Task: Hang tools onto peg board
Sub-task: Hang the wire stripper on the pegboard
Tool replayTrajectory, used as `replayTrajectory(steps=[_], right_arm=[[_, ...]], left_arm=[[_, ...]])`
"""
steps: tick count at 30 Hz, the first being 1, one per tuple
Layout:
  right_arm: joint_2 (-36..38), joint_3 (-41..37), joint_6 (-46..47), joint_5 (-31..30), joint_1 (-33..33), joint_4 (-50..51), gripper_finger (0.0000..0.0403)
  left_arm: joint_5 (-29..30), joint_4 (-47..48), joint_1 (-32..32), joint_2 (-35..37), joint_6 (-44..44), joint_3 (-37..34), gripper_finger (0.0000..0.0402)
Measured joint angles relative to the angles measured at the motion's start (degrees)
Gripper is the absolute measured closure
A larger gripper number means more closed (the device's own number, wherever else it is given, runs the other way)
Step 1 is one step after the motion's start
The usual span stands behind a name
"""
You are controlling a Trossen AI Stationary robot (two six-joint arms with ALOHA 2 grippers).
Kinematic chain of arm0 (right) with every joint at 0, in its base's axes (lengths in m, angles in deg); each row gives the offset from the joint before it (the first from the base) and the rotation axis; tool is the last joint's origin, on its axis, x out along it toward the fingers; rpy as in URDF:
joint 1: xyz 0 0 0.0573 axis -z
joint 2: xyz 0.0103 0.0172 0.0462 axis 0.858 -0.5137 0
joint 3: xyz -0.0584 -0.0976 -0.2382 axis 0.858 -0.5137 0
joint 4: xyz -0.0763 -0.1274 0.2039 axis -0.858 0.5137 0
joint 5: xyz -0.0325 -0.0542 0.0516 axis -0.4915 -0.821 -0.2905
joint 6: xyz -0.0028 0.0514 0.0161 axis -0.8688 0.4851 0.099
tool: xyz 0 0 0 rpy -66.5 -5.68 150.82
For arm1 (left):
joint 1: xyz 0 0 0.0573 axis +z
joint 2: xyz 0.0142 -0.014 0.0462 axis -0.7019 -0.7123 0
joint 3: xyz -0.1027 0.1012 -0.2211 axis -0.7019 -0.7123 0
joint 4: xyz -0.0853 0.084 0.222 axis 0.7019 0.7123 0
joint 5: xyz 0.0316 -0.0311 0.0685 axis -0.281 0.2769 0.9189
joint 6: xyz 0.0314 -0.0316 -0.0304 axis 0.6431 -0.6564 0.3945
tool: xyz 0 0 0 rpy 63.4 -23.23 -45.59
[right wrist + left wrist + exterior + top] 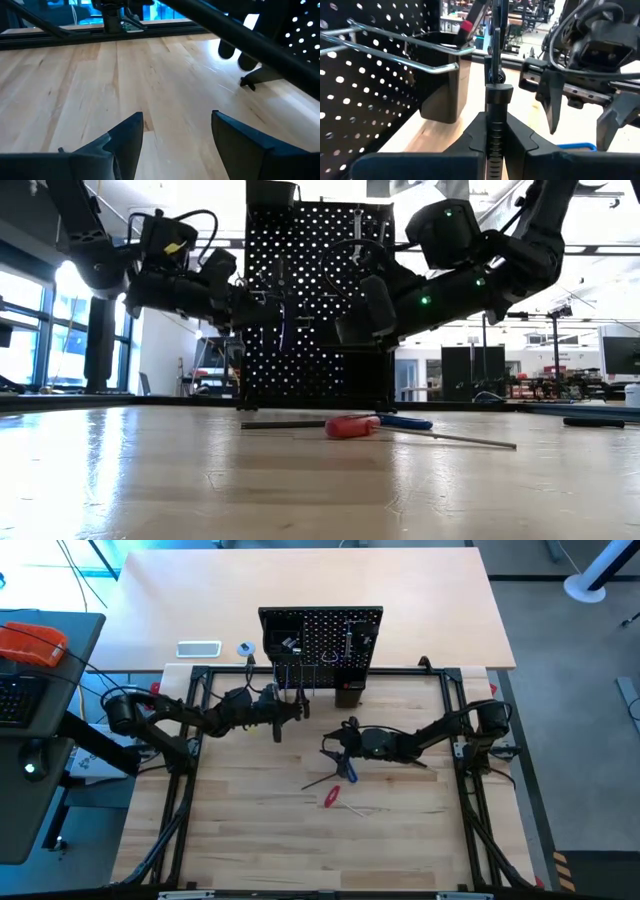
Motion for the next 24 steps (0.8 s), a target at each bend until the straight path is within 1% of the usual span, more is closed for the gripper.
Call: replayTrajectory(steps=[9, 11, 15, 24], right_arm=[[0.0, 0.02, -0.21, -0.02, 0.05, 0.07, 0.0176], [0.0, 0.02, -0.21, -0.02, 0.01, 0.42, 0.0176], [0.0, 0.02, -0.38, -0.02, 0.01, 1.31, 0.0176], [0.0, 0.02, -1.0, -0.02, 0.06, 2.21, 0.0176]], left_arm=[[1.14, -0.2, 0.78, -3.9, -0.03, 2.41, 0.038], [1.06, -0.17, 0.86, -3.91, 0.05, 2.41, 0.038], [-1.44, -1.01, 1.03, -3.4, -0.02, 2.52, 0.038], [-2.07, -0.07, 1.82, -3.38, 0.05, 2.42, 0.038]])
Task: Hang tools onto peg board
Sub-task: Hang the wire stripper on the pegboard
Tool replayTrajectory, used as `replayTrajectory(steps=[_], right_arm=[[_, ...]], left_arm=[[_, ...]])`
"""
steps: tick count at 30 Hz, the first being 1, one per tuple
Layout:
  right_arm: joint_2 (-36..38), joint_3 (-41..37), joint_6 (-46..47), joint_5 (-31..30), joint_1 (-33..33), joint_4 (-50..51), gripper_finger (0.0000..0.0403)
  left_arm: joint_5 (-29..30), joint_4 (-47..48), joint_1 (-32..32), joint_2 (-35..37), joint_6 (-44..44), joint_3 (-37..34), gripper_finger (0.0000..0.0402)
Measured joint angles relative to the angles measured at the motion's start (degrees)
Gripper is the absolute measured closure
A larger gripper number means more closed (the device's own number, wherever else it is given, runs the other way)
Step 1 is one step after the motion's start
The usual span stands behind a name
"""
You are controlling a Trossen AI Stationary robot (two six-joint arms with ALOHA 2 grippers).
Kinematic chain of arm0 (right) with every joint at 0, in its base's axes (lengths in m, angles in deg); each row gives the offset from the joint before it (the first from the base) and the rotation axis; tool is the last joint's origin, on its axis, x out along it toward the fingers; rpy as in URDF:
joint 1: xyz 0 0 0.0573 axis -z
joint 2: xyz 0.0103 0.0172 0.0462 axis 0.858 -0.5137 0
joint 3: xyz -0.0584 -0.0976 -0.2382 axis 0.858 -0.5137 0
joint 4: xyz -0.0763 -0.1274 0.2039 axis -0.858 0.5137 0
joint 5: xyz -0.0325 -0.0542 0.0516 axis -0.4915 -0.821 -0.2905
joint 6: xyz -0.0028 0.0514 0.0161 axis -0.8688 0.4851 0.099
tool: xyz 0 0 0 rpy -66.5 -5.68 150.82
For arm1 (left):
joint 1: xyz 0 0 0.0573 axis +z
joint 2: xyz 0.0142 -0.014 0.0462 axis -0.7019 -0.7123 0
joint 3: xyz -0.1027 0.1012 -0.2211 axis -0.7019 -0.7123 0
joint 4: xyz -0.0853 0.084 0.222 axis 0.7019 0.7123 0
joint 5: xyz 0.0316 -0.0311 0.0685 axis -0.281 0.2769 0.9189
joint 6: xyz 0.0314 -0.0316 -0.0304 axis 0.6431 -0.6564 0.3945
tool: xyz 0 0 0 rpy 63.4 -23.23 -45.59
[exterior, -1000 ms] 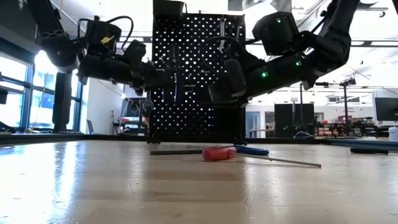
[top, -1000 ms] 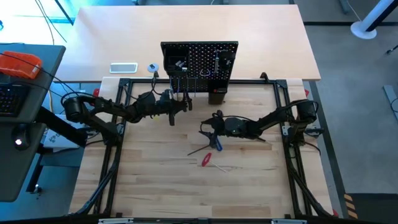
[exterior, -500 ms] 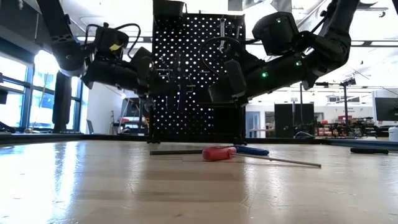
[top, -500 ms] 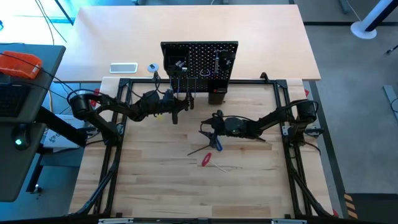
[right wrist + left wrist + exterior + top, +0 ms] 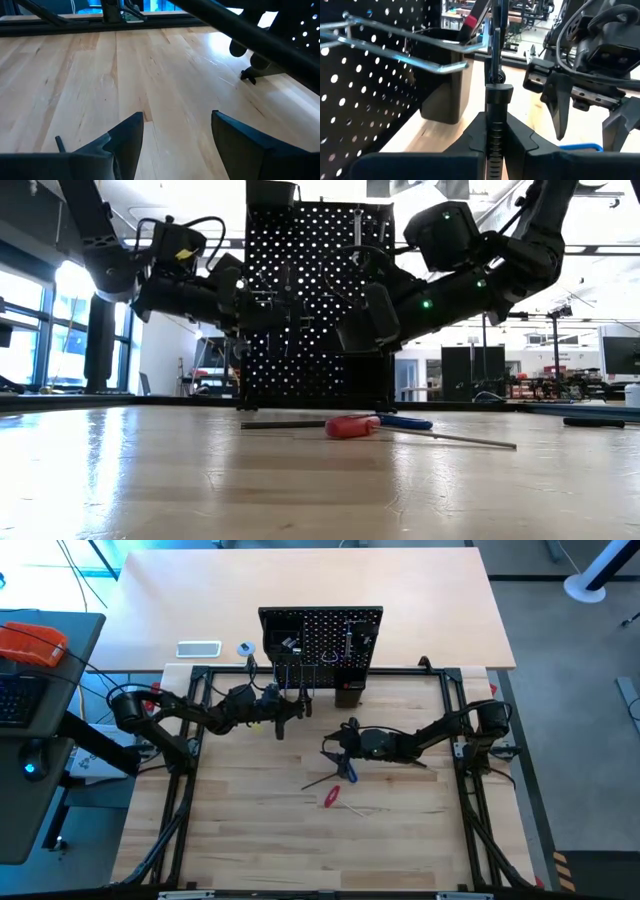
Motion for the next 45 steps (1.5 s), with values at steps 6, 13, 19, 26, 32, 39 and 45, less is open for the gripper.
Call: replayTrajectory(steps=[6, 13, 19, 26, 32, 39, 45], right_arm=[[0.0, 0.01, -0.81, 0.0, 0.39, 0.86, 0.0176], [0.0, 0.02, -0.72, 0.65, 1.79, 0.83, 0.0176], [0.0, 0.02, -0.7, 0.68, 1.92, 0.34, 0.0176], [0.0, 0.02, -0.48, 0.72, 1.9, 0.34, 0.0176], [0.0, 0.02, -0.48, 0.63, 1.9, 0.33, 0.0176], [0.0, 0.02, 0.0, 0.59, 1.9, 0.38, 0.0176], [0.0, 0.02, -0.43, 0.39, 1.9, 0.46, 0.0176]], left_arm=[[-0.04, -3.46, 1.15, 1.28, -0.98, -2.52, 0.038], [-1.0, -1.46, 1.92, 1.81, -1.12, -2.27, 0.038], [-1.01, -0.12, 1.94, 1.81, -0.6, -2.23, 0.038], [-0.02, -0.53, 2.93, 1.81, 0.08, -2.14, 0.038], [-1.63, -0.09, 3.01, 1.38, -0.09, 0.17, 0.038], [0.08, 3.25, 3.27, 1.33, 0.4, 1.09, 0.038], [0.78, 3.99, 4.17, 1.31, -0.18, 1.09, 0.038]])
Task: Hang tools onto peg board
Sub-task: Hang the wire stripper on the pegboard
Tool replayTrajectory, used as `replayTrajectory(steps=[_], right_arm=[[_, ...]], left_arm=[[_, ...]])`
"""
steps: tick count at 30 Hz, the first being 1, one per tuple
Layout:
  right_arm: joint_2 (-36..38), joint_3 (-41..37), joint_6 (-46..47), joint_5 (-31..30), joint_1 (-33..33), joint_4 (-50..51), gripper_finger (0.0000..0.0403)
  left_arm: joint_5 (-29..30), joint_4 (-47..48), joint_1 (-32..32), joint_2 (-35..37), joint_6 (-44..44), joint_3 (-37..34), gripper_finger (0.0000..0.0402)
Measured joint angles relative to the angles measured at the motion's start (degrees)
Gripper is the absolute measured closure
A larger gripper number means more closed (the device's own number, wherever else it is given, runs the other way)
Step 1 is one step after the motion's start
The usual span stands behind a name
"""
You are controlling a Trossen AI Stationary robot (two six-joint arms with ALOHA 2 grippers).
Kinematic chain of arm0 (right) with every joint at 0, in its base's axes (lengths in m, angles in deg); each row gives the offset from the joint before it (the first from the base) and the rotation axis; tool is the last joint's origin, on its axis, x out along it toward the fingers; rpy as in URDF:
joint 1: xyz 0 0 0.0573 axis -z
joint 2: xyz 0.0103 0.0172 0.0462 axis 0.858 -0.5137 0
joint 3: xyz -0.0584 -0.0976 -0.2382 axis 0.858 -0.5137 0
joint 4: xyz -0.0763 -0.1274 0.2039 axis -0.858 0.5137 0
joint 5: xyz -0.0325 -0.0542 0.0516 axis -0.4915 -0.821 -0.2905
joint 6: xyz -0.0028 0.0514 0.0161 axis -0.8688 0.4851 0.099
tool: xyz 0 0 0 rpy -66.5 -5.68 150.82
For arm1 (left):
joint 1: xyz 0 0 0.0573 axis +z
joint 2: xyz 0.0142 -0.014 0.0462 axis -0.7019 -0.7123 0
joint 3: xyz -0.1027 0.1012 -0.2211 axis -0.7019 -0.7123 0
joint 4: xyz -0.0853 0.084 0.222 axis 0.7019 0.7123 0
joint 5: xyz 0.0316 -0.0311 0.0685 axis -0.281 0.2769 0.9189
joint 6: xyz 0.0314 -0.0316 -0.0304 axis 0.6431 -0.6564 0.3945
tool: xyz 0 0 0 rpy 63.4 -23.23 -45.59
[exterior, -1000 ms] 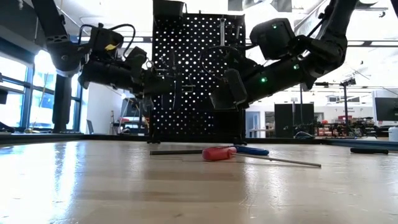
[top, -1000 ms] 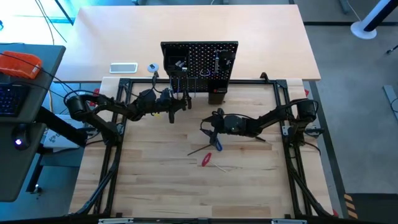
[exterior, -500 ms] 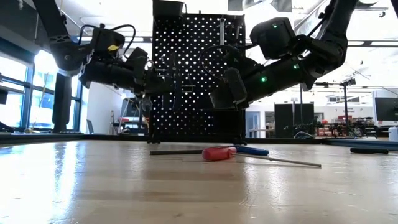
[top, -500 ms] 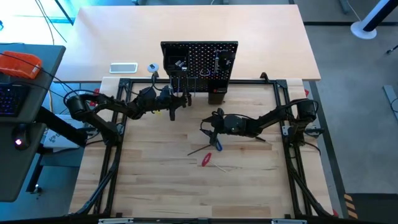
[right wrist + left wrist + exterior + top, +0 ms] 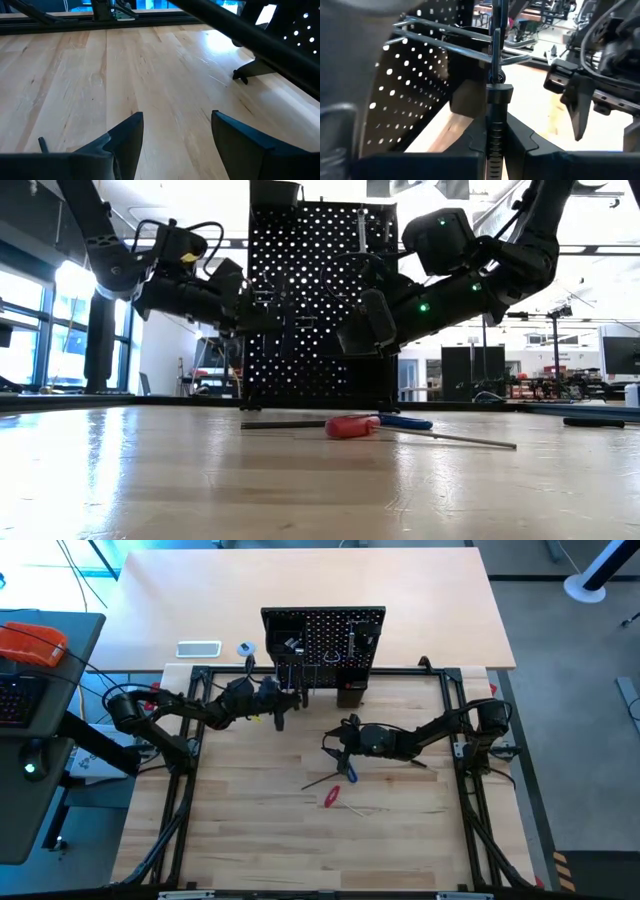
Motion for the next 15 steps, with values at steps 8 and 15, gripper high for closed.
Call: replayTrajectory(steps=[8, 15], right_arm=[[0.0, 0.0, -0.2, 0.0, 0.0, 0.0, 0.0176], [0.0, 0.0, 0.08, -0.04, 0.0, -0.07, 0.0176]], left_arm=[[2.84, 1.11, 0.11, 0.0, 0.11, 0.76, 0.0374], [2.94, 5.5, 0.11, -0.02, 0.61, 3.5, 0.0374]])
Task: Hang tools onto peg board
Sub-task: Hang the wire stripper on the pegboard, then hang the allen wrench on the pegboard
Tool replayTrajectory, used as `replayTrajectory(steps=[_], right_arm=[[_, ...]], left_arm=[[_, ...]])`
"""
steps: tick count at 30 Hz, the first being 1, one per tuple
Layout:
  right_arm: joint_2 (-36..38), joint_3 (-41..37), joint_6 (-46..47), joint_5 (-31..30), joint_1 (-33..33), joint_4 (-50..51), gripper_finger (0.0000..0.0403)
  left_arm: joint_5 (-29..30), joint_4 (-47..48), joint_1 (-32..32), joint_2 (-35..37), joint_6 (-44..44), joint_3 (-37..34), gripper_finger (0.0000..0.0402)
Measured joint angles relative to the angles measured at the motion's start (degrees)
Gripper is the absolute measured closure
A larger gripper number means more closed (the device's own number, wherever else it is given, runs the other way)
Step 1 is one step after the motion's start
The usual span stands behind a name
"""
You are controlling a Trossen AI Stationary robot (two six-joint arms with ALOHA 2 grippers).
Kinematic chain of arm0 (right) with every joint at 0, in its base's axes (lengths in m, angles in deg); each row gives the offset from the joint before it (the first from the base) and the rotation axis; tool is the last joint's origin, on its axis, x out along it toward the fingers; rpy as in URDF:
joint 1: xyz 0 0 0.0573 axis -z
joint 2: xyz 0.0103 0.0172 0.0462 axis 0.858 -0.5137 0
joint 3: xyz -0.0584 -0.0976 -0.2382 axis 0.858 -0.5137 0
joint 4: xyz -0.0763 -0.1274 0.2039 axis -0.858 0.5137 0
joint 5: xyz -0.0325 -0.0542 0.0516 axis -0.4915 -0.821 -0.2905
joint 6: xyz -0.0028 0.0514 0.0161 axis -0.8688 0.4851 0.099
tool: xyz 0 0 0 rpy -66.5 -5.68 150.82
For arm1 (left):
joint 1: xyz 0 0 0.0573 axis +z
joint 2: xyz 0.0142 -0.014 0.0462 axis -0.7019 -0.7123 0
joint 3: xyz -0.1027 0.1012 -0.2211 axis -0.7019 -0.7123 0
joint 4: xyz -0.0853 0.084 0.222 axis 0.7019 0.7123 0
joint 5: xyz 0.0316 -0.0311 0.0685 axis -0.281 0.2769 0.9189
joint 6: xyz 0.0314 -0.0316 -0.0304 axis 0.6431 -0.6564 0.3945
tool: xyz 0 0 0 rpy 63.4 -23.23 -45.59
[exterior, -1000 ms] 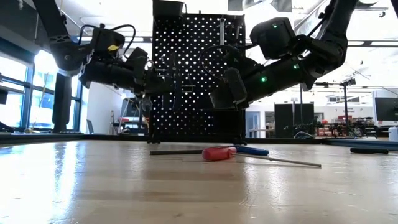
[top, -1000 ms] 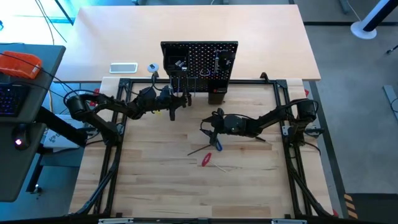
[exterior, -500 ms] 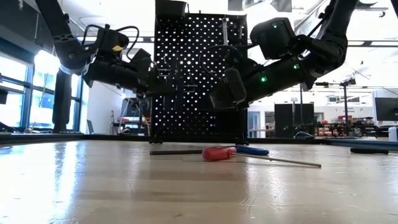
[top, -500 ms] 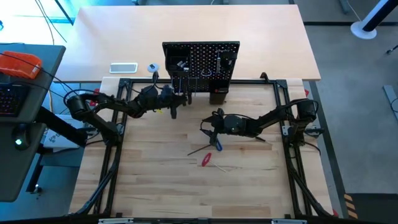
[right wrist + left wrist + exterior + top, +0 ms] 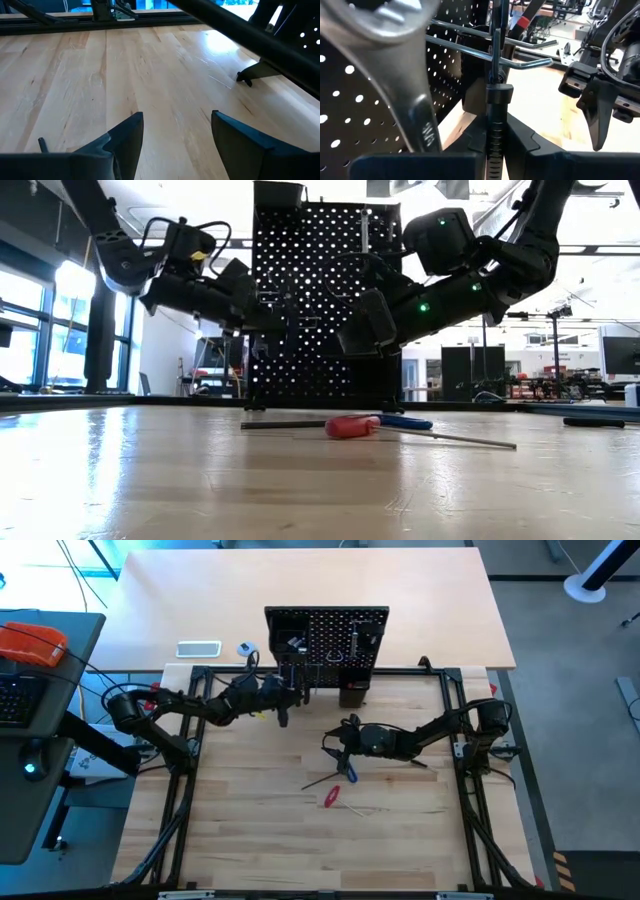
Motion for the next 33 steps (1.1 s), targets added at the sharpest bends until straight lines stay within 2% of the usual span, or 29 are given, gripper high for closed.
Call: replayTrajectory(steps=[9, 18, 25, 33], right_arm=[[0.0, 0.0, 0.5, 0.02, -0.02, -0.01, 0.0176], [0.0, 0.02, 0.94, 0.04, -0.07, 0.0, 0.0176], [0.0, 0.02, 0.97, 0.95, -0.91, 0.75, 0.0176], [0.0, 0.02, 0.96, 2.01, -2.36, 2.42, 0.0176]], left_arm=[[0.8, 2.57, -0.87, -0.02, -1.43, 0.8, 0.0309], [0.38, 3.07, -2.21, -0.02, -4.62, 0.8, 0.0263], [-0.14, 5.72, -4.25, 0.02, -6.1, 0.8, 0.0245], [-1.73, 6.22, -7.28, 0.55, -6.08, 0.74, 0.0243]])
